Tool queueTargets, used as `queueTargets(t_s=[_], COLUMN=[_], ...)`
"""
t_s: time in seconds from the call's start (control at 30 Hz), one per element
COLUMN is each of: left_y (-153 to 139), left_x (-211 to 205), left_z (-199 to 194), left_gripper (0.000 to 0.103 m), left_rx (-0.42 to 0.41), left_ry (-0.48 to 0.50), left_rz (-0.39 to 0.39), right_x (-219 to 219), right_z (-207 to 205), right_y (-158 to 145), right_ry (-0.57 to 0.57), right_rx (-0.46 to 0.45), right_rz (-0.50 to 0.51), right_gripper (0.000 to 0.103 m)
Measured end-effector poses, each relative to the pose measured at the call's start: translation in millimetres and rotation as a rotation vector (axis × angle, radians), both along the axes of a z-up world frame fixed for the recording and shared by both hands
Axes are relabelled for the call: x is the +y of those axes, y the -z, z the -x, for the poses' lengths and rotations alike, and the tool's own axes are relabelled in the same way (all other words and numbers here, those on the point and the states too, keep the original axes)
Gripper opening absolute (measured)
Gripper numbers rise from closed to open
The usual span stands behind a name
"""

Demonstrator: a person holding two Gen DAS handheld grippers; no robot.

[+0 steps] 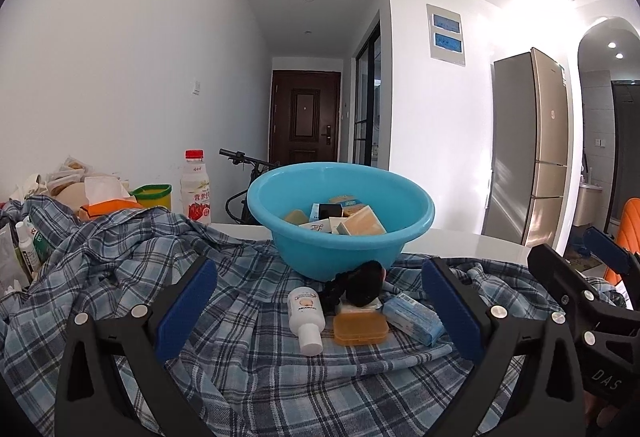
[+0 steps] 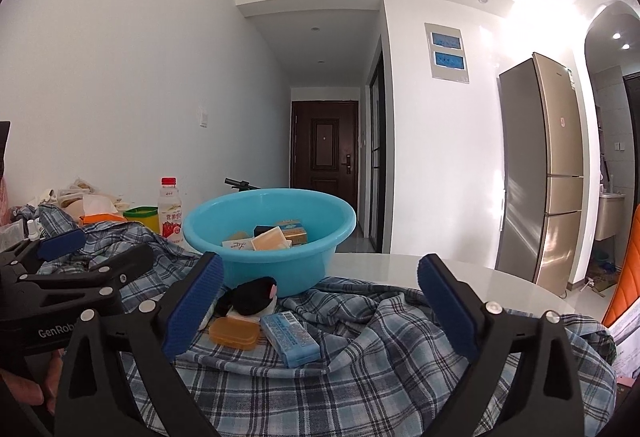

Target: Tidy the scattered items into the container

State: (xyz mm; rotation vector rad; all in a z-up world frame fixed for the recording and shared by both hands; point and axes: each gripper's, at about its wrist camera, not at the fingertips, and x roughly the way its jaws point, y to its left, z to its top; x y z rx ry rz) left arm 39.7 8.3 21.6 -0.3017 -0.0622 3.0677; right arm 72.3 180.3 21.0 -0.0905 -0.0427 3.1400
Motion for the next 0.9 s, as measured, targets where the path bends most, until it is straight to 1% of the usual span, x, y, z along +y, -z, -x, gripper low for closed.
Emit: queueTargets(t_s=[0.17,0.3,0.37,0.43,0.5,0.57,0.7,0.73,0.83,0.9], left_y=[12,14,17,22,24,25,25,24,24,23], left_x=[3,-2,-5,-9,-12,-11,-5,-5,-5,-4], left_z=[3,3,8,18,21,24,24,24,22,21], left_gripper=[0.103,0.103,0.103,0.103,0.103,0.103,0.103,0.103,0.103,0.103], left_rx=[-0.007,-0.013,-0.047,-0.107,-0.128,-0.140,-0.143,-0.143,-0.133,-0.127], left_ry=[-0.019,-0.027,-0.049,-0.076,-0.087,-0.080,-0.079,-0.076,-0.062,-0.062], left_rz=[0.029,0.013,0.009,0.002,-0.008,-0.007,0.018,0.017,0.014,0.020], right_x=[-4,-5,-4,-4,-5,-6,-3,-1,0,0], right_z=[3,5,6,9,15,24,53,54,45,47], right_y=[3,3,3,4,6,9,23,24,22,22], right_ry=[-0.006,-0.014,-0.010,-0.010,-0.002,0.001,-0.058,-0.050,-0.026,-0.021], right_rx=[0.007,-0.001,-0.011,-0.023,-0.054,-0.104,-0.262,-0.271,-0.226,-0.242], right_rz=[-0.025,-0.027,-0.029,-0.030,-0.036,-0.040,-0.007,0.002,0.005,0.006], right_gripper=[0.097,0.099,0.102,0.102,0.102,0.102,0.102,0.102,0.102,0.102])
